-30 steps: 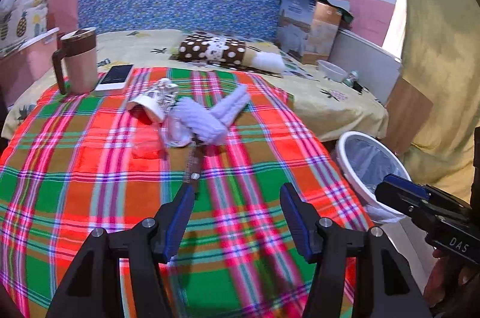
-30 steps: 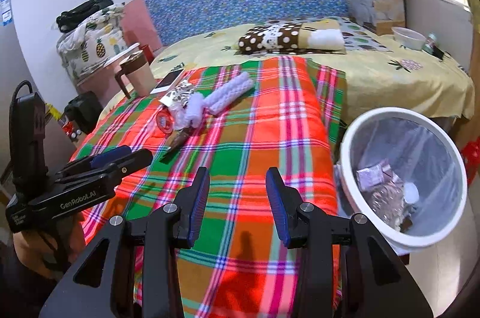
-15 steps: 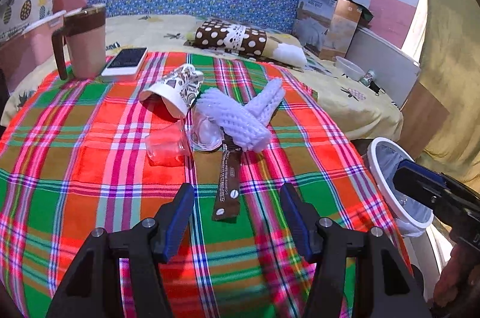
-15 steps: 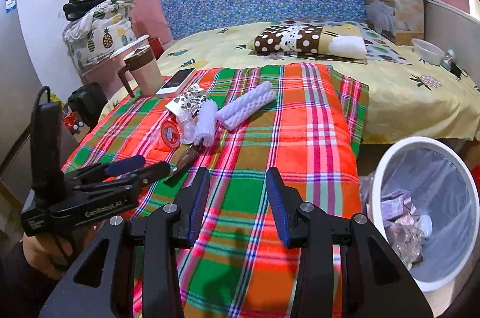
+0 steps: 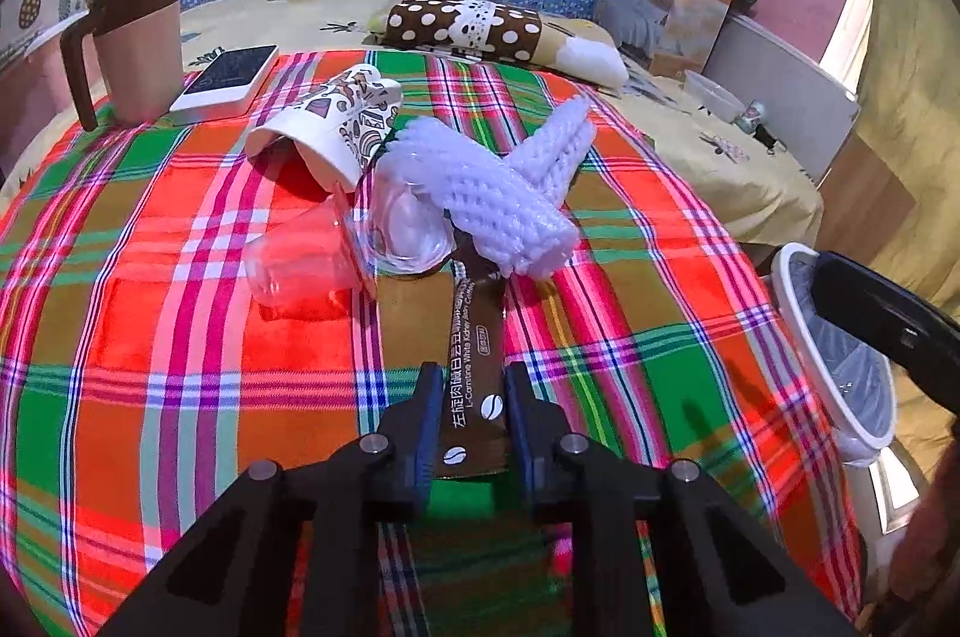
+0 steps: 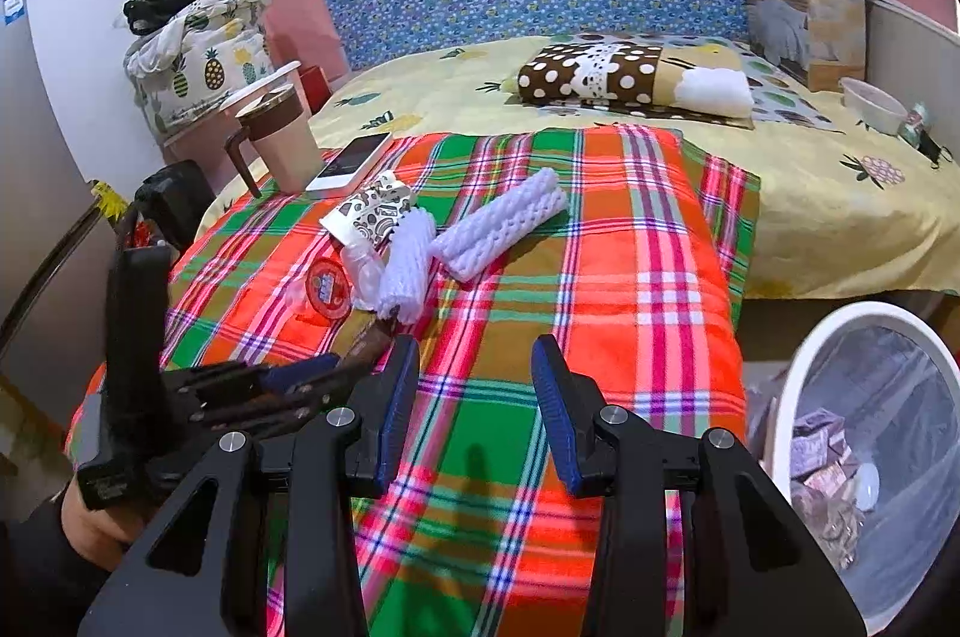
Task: Collect trash
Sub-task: 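Grasp the brown stick wrapper with the left tool while the right tool grasps a white foam net, then carry wrapper and foam net over the white bin and open both tools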
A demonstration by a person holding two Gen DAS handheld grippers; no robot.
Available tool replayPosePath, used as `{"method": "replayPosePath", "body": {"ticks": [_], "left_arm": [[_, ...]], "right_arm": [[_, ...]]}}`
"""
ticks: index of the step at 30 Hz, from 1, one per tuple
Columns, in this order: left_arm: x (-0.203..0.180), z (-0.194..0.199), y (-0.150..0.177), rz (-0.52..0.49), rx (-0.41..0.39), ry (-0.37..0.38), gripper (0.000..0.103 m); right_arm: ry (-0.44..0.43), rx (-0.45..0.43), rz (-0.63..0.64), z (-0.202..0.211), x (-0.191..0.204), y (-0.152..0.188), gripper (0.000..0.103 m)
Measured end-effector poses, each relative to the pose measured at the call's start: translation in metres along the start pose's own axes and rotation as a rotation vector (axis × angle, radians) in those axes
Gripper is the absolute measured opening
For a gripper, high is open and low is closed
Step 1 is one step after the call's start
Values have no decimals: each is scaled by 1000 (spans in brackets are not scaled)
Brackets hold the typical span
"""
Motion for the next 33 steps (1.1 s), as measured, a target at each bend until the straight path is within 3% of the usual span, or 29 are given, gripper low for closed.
{"method": "replayPosePath", "body": {"ticks": [16, 28, 30, 33], "left_arm": [[19, 52, 21, 39, -59, 49, 21], [38, 52, 24, 74, -56, 73, 21], [39, 50, 24, 76, -50, 77, 21], [38, 47, 23, 75, -47, 77, 21]], "right_arm": [[-49, 65, 51, -40, 37, -13, 41], [-45, 128, 73, -81, 49, -19, 41], [-46, 133, 77, -82, 49, -18, 29], [-43, 126, 87, -78, 50, -16, 26]]}}
Point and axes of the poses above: each gripper's, at about its wrist camera, not at the fingertips, and z roughly against the way its jaws point, x to its left, y to its underside, the point moved 1 cm from there along -z, roughly the way its jaws point, and after that the axes turned 12 degrees about y, right-handed, at the moved point
